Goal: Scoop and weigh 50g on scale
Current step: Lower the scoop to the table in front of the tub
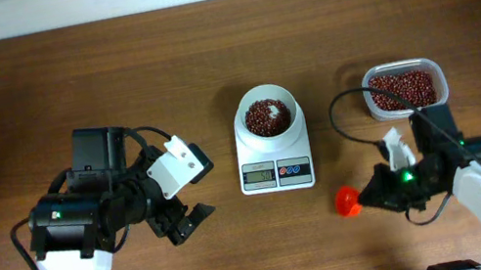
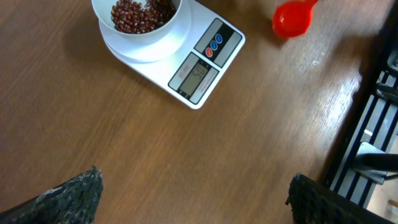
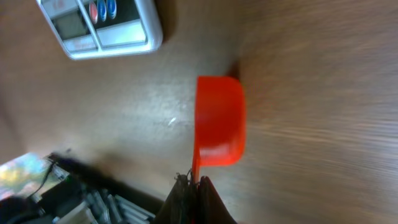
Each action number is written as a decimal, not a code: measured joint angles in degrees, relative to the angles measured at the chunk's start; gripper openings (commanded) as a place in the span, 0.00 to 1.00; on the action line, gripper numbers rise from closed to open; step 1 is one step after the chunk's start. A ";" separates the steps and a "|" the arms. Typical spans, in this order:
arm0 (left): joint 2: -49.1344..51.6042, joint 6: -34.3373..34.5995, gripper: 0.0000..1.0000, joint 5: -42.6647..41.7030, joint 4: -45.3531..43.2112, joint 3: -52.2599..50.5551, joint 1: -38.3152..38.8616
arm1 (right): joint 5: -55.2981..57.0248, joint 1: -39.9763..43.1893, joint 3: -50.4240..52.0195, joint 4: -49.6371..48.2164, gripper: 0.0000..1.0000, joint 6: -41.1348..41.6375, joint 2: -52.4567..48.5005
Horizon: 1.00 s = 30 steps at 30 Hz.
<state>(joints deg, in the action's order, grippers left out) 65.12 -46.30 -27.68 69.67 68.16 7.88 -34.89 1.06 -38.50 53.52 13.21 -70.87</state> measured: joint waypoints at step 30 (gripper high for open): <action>0.00 -0.02 0.99 0.00 0.00 0.00 0.00 | 15.54 0.00 5.31 4.76 0.99 12.83 0.07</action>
<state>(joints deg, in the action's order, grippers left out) 65.12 -46.33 -27.68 69.67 68.16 7.88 -19.35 1.06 -33.19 58.28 26.04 -70.81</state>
